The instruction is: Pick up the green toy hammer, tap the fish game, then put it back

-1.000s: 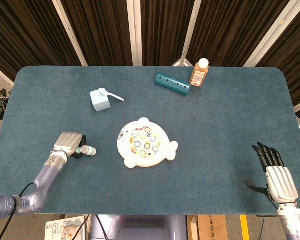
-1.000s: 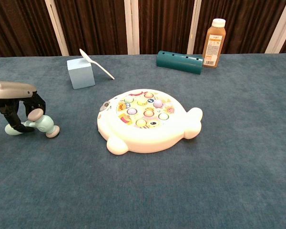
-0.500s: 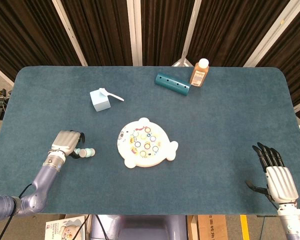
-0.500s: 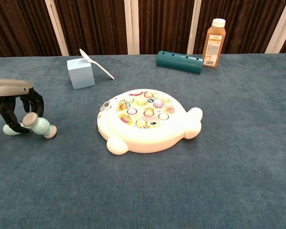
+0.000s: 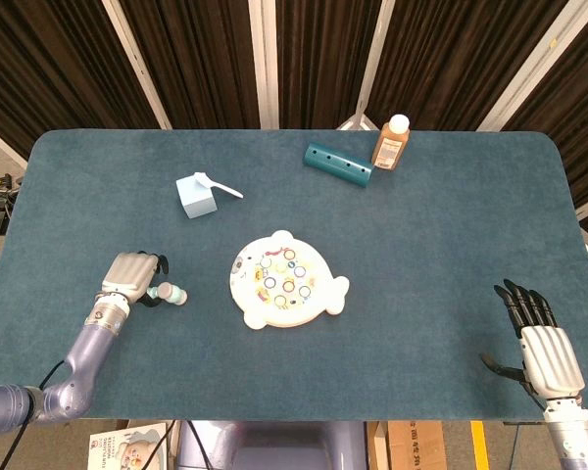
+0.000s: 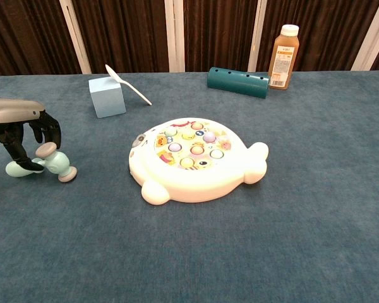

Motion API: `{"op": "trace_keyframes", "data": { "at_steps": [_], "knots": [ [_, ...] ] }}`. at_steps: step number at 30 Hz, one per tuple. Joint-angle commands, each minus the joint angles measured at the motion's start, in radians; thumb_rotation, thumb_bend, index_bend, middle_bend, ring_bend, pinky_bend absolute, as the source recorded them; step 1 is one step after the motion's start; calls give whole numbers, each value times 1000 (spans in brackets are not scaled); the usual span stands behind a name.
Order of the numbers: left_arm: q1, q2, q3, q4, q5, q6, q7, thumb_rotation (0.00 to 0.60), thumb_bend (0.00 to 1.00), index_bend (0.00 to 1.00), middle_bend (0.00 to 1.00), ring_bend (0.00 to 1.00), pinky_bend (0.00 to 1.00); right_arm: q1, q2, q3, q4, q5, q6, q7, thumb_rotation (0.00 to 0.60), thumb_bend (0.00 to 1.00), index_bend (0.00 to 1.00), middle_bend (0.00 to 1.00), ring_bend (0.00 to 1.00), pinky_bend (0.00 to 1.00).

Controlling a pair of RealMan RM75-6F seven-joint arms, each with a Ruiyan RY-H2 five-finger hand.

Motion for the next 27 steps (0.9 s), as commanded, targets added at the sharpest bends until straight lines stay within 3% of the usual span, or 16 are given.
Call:
{"op": "trace_keyframes", "data": {
  "at_steps": [1,21,24,27],
  "knots": [
    [1,0,-2,-1,-1,0,1,600,320,392,350,289,434,0,0,0,0,0,0,0,600,185,0,0,0,0],
    [22,72,-15,-67,25,5,-8,600,320,385,350,289,427,-1,1,-2,-1,-4,2,-5,600,185,0,0,0,0],
    [40,104,-19,-105,54,28,-30,600,305,351,319,255,377,0,1,-3,-1,-6,2,-6,600,185,0,0,0,0],
    [89,147,-7,-168,141,93,-71,600,226,230,200,141,234,-1,1,-3,2,-9,4,-9,600,185,0,0,0,0]
  ]
}}
